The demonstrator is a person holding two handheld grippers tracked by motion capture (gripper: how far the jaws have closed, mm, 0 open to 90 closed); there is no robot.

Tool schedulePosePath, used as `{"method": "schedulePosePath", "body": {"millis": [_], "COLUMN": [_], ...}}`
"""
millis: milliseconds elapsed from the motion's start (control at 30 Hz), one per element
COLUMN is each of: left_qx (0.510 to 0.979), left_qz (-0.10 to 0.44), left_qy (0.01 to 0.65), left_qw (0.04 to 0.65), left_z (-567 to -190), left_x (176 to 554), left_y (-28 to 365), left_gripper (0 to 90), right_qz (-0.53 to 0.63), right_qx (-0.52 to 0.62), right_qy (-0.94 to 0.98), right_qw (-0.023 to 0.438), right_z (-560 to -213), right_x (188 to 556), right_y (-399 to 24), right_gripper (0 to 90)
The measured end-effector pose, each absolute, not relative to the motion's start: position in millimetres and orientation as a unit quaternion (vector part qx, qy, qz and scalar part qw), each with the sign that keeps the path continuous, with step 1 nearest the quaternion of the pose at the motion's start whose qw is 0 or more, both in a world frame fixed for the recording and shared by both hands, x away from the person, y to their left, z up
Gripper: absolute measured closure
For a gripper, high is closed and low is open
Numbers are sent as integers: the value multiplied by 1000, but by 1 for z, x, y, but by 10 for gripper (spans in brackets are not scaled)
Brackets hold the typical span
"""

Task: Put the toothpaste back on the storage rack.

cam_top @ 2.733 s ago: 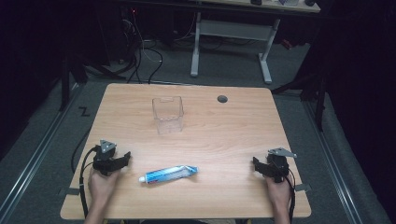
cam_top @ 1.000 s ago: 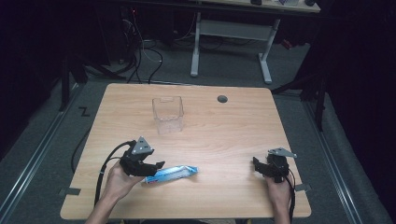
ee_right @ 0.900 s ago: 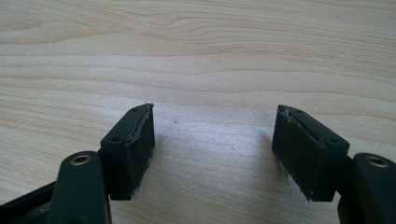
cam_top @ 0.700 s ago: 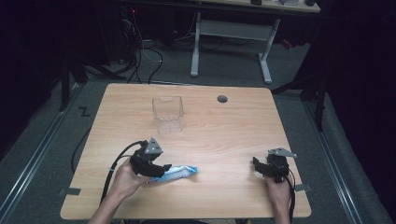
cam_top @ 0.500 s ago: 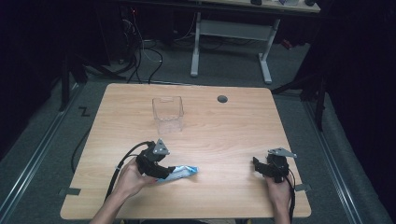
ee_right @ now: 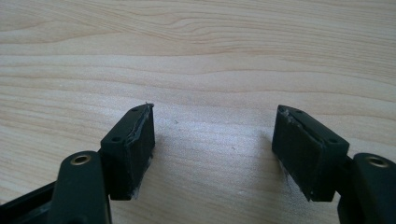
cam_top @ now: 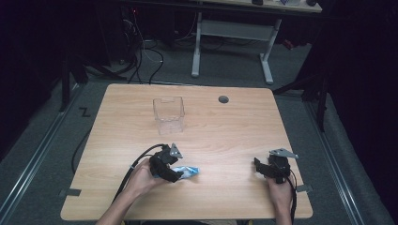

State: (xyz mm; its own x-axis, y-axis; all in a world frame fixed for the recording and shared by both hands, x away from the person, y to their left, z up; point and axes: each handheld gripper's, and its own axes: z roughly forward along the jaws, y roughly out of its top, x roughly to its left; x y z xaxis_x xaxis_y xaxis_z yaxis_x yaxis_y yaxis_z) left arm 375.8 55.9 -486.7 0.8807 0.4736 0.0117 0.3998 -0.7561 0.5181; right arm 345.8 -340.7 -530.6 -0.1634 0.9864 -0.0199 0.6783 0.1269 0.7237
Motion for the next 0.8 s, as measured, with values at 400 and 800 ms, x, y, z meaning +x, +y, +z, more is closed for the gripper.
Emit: {"method": "schedulePosePath", "body": {"millis": [400,800], "left_qx": [944,950], "left_qz": [59,46], "left_qy": [221,209], "left_qw": [238,226], "left_z": [-499,-504], "left_x": [380,379], "left_y": [40,33], "left_gripper": [365,378], "right_qz": [294,294], "right_qx": [591,591], "right_qy": [704,704], "right_qw": [262,262], "right_z": [-531,-531], "right_x": [346,346], "right_y": [-341,-341], "right_gripper": [301,301]}}
